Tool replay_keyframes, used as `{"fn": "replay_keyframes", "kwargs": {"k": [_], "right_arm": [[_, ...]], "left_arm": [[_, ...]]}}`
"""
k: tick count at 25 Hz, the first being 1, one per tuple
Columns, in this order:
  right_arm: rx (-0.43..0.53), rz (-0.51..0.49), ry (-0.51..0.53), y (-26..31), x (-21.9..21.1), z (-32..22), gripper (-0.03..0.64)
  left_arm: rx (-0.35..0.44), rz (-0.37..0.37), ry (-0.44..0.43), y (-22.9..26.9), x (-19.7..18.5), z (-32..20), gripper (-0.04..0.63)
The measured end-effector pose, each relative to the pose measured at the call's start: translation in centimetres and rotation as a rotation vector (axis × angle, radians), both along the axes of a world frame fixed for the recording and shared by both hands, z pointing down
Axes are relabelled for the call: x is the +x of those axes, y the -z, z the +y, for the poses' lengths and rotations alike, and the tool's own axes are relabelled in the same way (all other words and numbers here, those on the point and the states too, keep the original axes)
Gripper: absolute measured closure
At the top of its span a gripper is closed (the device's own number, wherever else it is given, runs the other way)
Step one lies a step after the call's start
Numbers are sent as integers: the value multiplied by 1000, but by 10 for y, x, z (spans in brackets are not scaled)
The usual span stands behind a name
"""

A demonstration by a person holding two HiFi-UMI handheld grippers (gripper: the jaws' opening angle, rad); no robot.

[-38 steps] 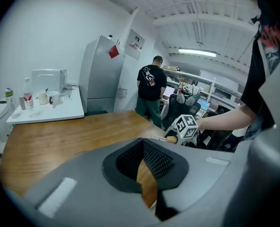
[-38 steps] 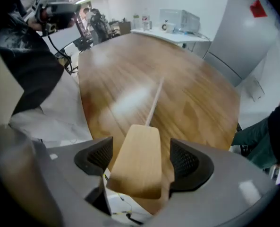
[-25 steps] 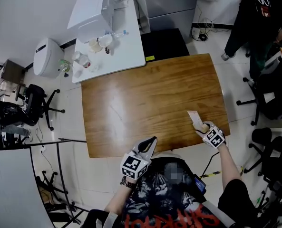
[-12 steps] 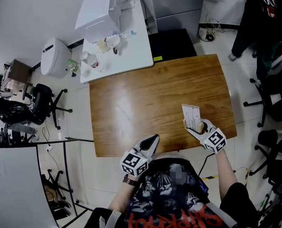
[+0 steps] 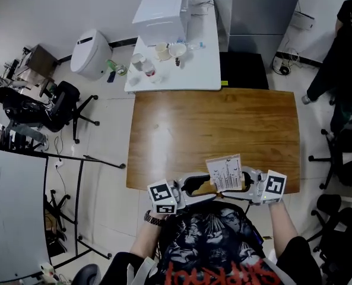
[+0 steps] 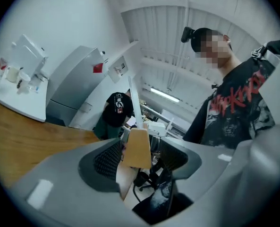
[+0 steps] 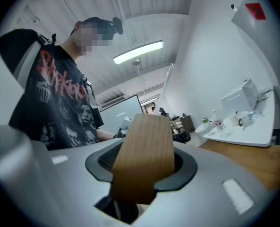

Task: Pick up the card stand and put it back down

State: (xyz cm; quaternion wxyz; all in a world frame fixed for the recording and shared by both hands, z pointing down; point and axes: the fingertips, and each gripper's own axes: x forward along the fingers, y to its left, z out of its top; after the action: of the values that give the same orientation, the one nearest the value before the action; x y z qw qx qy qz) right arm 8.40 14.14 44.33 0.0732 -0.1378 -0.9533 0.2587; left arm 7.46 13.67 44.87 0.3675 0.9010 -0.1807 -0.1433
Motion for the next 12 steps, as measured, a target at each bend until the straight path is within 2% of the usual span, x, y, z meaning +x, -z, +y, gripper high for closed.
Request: {"fn": "replay_keyframes", "kwargs": {"k": [2,5,12], "right_arm": [[-23,-27,65,13,-18,13,624],[-4,-33,96,22,-35,20,624],[165,98,252,6,-52,43,624]], "left_arm": [[34,40,-32,14,-4,7,597],[37,74,-42,24,-15,11,597],[56,-21,-102,4,-28,30,597]]}}
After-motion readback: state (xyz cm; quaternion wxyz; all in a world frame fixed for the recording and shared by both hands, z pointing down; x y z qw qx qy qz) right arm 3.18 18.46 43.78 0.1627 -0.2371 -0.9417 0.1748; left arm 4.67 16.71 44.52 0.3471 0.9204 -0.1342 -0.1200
